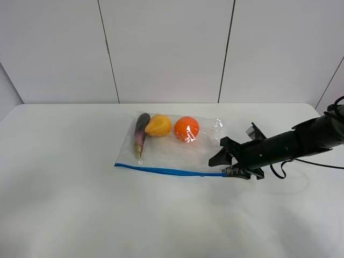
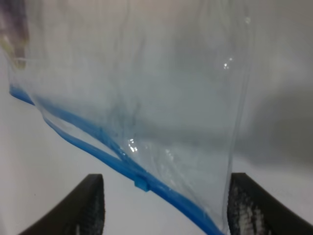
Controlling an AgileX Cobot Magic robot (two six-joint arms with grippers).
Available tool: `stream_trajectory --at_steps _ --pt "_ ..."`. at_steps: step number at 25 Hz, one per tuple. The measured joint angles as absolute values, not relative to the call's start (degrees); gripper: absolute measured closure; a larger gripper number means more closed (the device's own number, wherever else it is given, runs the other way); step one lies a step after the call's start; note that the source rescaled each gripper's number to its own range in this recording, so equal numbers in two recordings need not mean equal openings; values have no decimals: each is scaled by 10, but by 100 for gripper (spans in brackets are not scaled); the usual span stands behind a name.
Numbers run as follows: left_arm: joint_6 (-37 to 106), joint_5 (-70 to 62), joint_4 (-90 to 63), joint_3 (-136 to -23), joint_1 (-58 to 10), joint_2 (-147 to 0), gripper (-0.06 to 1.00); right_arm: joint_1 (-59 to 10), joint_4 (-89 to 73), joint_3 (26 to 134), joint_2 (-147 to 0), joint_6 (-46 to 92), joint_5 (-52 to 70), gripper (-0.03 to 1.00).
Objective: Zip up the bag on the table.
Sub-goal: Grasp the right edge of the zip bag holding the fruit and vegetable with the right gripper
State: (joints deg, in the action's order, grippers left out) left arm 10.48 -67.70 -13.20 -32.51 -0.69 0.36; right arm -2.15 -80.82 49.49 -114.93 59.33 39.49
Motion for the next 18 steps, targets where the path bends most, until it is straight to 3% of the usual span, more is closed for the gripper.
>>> stream_trajectory --at_steps 8,13,18 --pt "105 -677 -132 -325 -7 4 -5 -23 -814 495 -1151 607 381 8" --pt "105 -677 -132 -325 -7 4 -5 -23 -845 495 -1151 625 400 20" --pt "105 -677 -132 -325 -7 4 -5 -23 -859 495 -1151 628 408 23"
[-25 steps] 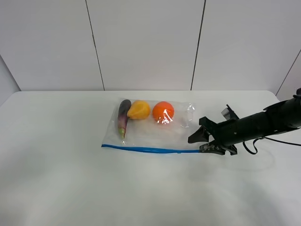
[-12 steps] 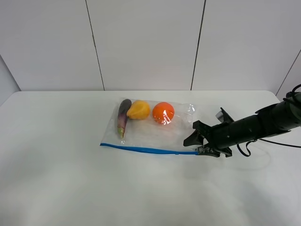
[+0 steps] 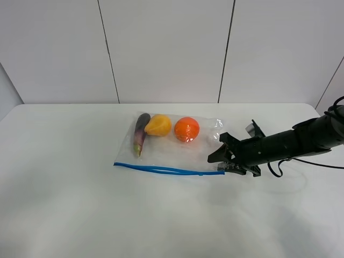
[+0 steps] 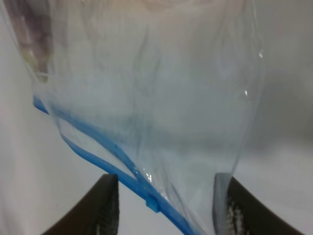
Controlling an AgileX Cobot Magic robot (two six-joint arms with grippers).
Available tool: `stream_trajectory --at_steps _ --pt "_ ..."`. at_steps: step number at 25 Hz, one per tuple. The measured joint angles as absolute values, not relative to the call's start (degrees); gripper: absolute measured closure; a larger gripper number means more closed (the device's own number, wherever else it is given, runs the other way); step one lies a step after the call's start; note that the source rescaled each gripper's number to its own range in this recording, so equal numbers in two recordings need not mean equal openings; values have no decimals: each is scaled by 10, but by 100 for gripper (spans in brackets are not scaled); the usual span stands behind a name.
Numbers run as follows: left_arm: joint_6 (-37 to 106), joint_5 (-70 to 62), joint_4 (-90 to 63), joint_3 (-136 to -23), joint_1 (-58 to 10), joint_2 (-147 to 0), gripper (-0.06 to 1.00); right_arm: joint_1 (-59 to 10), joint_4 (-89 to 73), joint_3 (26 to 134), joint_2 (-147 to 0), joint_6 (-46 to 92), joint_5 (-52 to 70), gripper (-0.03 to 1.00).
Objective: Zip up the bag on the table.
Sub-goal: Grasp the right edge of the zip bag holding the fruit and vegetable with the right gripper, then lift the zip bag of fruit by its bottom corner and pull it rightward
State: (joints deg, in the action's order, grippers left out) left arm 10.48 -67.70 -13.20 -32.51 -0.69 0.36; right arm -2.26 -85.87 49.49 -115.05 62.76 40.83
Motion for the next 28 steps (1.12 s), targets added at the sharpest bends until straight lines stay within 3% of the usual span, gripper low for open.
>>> stream_trajectory --at_steps 12,15,19,21,28 --pt "105 -677 -132 -325 -7 4 -5 -71 -912 495 -1151 659 394 25" --pt "105 -677 -132 -325 -7 4 -5 -72 -916 495 -1151 663 389 38" --pt "105 -677 -132 -325 -7 4 -5 -72 -913 495 -1151 664 383 78" --pt "105 -677 -132 -325 -7 4 -5 -72 -913 495 -1151 666 383 92" --pt "105 -677 -132 -325 -7 4 -5 -72 -913 495 -1151 668 379 97"
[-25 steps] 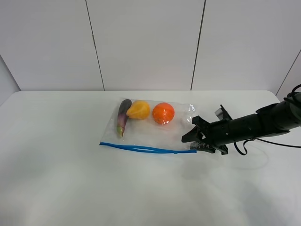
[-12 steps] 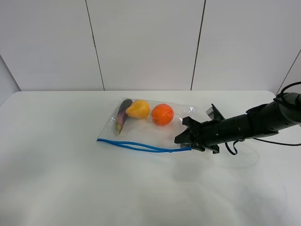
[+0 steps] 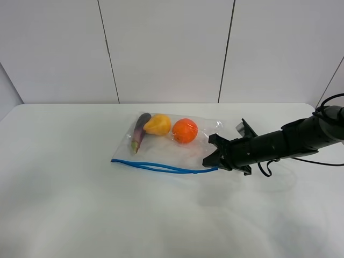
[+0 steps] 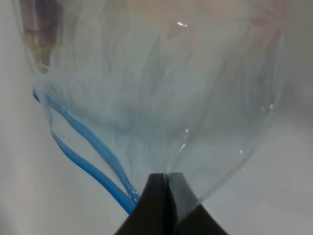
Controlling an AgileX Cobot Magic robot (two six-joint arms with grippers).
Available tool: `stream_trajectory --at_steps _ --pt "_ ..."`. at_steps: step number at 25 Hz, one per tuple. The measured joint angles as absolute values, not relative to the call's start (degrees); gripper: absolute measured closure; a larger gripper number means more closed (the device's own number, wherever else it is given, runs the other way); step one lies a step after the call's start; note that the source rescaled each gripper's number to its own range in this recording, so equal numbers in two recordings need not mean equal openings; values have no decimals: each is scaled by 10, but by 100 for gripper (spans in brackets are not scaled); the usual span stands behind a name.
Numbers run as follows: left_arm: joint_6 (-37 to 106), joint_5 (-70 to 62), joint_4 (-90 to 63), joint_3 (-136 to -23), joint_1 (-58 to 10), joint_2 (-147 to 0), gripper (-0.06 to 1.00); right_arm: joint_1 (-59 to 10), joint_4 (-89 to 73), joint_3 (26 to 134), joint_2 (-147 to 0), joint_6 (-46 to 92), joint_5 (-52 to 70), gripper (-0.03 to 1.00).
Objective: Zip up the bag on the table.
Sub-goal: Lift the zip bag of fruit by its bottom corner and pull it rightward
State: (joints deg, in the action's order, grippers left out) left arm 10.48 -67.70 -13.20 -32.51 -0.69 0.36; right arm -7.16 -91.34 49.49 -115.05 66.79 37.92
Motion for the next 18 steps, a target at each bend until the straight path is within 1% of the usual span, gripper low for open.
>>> stream_trajectory --at_steps 5,11,18 --pt "105 -677 -132 -325 -7 4 -5 -72 -920 495 -1151 673 389 97" --pt "105 -677 -132 -325 -7 4 -5 -72 -976 495 -1151 710 448 97" --pt "105 -677 -132 -325 -7 4 -5 -72 -983 495 -1143 726 461 97"
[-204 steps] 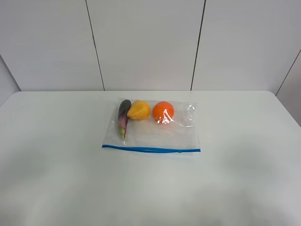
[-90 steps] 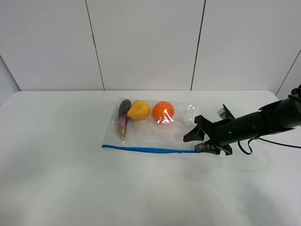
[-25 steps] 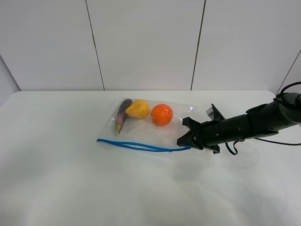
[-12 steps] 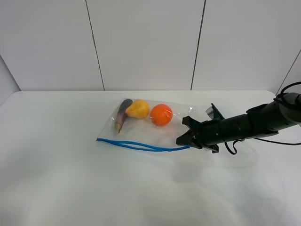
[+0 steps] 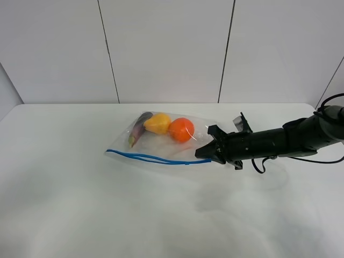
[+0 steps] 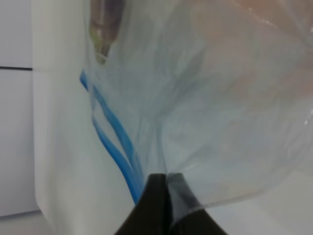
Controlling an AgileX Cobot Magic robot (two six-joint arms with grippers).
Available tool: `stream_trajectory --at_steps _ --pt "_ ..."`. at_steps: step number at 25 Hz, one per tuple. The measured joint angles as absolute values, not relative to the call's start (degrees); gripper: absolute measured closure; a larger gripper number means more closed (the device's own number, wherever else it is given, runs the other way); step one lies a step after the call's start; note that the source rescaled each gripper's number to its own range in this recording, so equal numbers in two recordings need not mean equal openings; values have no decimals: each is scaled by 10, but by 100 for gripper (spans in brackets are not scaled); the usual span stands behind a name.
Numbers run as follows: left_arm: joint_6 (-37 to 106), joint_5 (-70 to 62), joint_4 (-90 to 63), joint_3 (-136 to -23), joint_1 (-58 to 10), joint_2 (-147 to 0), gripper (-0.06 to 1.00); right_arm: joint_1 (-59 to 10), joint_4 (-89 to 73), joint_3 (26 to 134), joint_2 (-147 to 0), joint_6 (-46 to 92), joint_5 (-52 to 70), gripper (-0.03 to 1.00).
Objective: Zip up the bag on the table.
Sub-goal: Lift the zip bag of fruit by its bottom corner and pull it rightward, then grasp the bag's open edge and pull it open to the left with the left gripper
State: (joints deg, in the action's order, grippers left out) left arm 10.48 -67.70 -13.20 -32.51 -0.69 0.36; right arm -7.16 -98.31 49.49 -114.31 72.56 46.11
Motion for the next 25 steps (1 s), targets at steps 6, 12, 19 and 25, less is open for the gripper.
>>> stream_trajectory --at_steps 6,12,19,25 --pt "105 -677 -132 -325 -7 4 -5 -72 -986 494 -1089 728 464 97" --pt "105 -677 -132 -325 -7 4 -5 -72 -983 494 -1063 723 465 97" --pt "105 -677 -132 -325 -7 4 -5 -72 -973 494 -1063 722 467 97" --pt "105 -665 -139 -326 -7 4 -5 -72 -972 494 -1063 721 467 97"
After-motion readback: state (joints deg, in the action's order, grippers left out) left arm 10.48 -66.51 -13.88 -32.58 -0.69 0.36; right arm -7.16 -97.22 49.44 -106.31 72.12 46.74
